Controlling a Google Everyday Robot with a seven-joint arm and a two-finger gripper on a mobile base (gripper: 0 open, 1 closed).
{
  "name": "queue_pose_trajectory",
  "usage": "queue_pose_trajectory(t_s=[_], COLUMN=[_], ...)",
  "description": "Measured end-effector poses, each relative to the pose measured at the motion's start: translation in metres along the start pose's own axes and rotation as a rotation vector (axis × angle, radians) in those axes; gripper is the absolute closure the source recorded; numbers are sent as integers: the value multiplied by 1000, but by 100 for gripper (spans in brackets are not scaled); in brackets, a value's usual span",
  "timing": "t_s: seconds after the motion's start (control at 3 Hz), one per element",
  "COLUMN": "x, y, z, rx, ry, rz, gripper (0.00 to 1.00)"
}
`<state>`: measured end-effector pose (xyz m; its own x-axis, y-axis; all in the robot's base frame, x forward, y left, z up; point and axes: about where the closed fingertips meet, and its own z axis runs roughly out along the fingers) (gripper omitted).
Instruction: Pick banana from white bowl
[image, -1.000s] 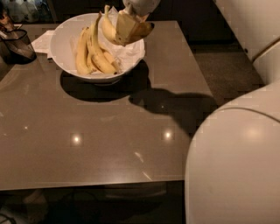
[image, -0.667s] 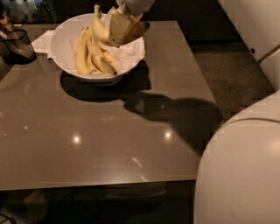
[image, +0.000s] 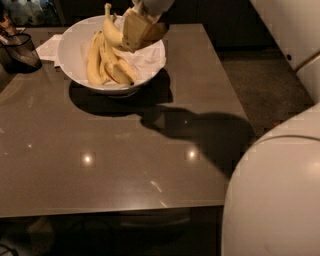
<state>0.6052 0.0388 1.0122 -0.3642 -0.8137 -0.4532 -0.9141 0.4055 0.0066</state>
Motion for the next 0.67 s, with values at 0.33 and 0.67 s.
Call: queue_pose_trajectory(t_s=[0.33,0.67], x=[-6,-11], y=[44,42], z=[-24,-24], rx=[-58,-49], ry=[-32,-48], rz=[-18,-19], gripper=[100,100])
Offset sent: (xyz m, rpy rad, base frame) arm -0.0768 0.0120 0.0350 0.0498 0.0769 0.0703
